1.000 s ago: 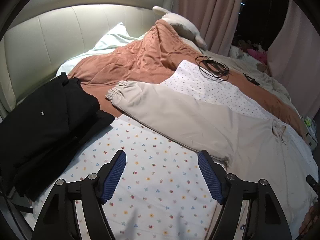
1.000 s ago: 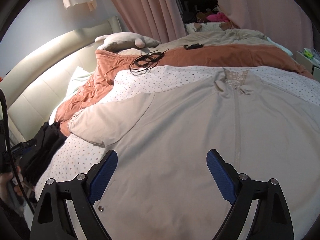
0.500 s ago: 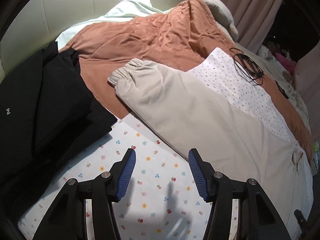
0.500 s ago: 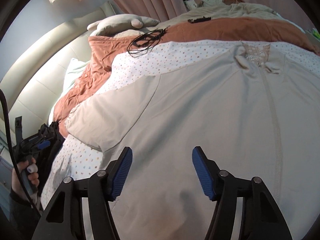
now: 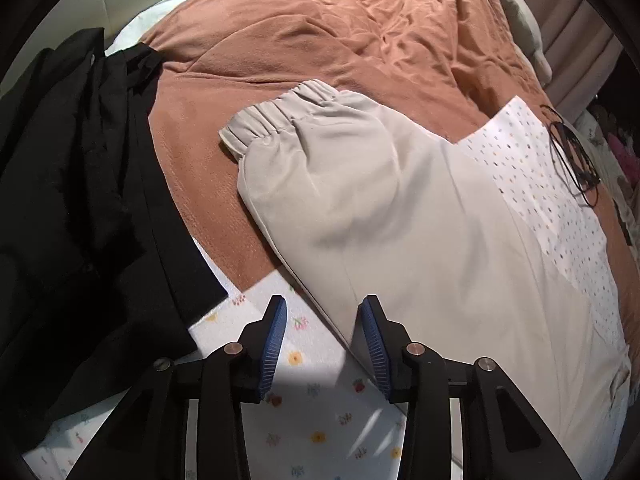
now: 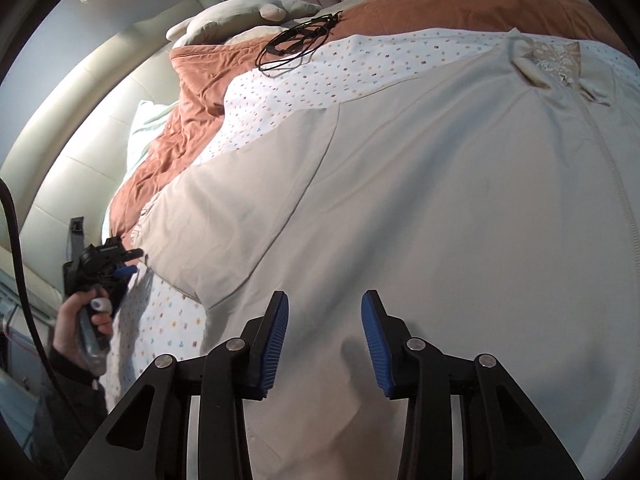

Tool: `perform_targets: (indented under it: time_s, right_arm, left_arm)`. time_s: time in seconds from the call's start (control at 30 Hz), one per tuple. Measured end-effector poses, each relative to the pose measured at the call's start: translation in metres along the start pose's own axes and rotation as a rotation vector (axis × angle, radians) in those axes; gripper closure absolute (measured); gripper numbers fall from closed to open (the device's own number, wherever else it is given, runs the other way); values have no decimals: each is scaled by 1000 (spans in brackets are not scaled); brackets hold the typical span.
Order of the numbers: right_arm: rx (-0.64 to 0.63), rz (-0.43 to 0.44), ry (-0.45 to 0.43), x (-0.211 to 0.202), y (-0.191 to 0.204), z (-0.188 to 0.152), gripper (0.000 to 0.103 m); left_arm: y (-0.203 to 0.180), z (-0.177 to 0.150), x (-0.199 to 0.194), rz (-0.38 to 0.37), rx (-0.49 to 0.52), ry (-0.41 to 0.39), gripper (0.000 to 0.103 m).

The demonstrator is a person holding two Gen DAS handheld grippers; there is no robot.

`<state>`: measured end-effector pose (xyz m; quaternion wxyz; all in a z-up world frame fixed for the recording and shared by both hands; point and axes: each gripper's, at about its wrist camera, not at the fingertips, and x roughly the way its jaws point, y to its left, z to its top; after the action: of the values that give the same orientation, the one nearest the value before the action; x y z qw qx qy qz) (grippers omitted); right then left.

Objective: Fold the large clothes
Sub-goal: 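Move the left tool to the jacket sleeve cuff and close on it, then lift the sleeve with the left tool and lay it across the jacket body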

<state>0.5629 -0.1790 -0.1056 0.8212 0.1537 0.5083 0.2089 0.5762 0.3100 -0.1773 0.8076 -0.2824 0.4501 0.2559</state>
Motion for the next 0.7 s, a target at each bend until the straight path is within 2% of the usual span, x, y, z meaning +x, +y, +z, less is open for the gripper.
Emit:
perform_targets:
  time_s: [0.03, 0.1, 0.13, 0.17, 0.23, 0.3, 0.4, 0.53, 0.7]
  right_arm:
    - [11, 12, 7, 4, 1, 0, 71]
    - [30, 41, 23, 13, 4, 0, 78]
    - [35, 56, 29, 18, 7, -1, 81]
    - [38, 71, 36, 22, 11, -2, 82]
    - [41, 105, 48, 30, 20, -4, 88]
    - [46, 143, 60, 38, 29, -5, 88]
    - [76, 203, 68, 50, 41, -5, 89]
    - [127, 224, 85, 72, 47, -5, 90]
    - [187, 226, 138, 105, 50, -9, 91]
  left_arm:
    - [2, 3, 3, 1, -9, -8, 69]
    - [5, 9, 6, 23, -14, -35, 84]
    - [5, 11, 6, 25, -17, -41, 95]
    - [5, 12, 3, 19, -25, -47, 98]
    - [0, 12, -10, 11, -11, -89, 100]
    - [-9, 11, -27, 6, 26, -136, 100]
    - [-20, 15, -57, -61, 59, -197, 100]
    - [-40, 27, -101, -130, 111, -265, 101]
    - [-75, 30, -151, -230, 174, -310, 101]
